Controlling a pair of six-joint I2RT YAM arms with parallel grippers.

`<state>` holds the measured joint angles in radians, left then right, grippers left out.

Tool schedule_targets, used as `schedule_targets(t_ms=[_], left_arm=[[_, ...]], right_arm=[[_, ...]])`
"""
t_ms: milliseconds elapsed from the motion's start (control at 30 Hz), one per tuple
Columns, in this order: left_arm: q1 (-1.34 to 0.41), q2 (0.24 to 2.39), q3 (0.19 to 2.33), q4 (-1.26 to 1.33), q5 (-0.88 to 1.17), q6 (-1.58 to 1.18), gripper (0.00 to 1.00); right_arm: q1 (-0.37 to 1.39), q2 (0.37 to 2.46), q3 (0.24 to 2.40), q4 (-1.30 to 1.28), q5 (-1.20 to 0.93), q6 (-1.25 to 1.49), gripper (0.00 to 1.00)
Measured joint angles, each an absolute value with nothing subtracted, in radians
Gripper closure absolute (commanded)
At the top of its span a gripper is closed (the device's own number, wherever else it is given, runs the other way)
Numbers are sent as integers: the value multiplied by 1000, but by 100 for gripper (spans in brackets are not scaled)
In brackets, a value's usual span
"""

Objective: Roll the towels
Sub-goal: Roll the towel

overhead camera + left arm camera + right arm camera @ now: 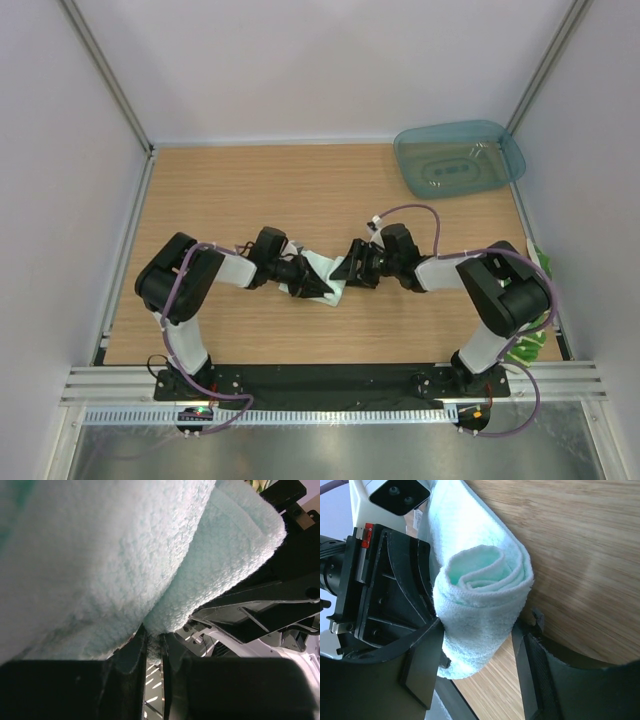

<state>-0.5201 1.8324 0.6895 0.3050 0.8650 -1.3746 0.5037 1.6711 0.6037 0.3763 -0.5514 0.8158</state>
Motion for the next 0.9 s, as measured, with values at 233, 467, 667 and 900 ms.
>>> schedule_targets(t_ms=[233, 467, 667, 900], left_arm=[[-516, 1832, 696, 278, 864, -1347, 78], [-508, 1808, 738, 100, 819, -1279, 58], [-506, 1760, 820, -191, 704, -1166, 54], [-518, 1676, 925, -479, 491, -1034, 52]], right_arm=[[551, 1706, 638, 374, -514, 815, 54], [599, 1727, 707, 271, -443, 791, 65], [625, 1727, 797, 115, -376, 751, 68], [670, 1728, 917, -96, -283, 705, 69]])
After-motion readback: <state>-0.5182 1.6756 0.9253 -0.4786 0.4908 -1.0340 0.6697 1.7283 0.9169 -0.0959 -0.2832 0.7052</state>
